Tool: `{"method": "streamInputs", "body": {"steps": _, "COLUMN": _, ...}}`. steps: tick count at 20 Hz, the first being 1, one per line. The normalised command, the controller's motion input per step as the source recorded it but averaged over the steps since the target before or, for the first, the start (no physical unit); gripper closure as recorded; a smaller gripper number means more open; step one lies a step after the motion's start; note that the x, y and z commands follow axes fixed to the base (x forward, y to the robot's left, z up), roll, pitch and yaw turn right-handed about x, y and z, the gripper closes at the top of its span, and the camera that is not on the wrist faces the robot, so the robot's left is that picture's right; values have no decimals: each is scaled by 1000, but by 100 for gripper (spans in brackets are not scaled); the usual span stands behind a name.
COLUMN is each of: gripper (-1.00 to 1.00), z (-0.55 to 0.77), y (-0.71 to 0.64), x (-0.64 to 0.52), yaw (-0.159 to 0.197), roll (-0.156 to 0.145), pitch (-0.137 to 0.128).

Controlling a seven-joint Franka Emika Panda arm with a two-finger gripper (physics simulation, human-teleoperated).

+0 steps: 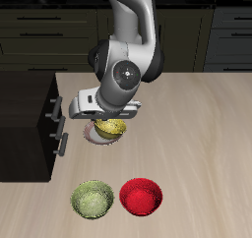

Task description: Place the yellow bowl on the plate

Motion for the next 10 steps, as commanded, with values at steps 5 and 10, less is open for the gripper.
{"method": "streamInputs", "body": {"steps": 5, "gripper": -100, "z": 118, "y": 48, "x": -21, "yaw": -4, "roll": 13, "pitch": -7}}
{"method": "streamInputs", "body": {"steps": 10, "gripper": -100, "z": 23, "y": 66, "x": -21, "yaw": 10, "roll": -3, "pitch": -8}}
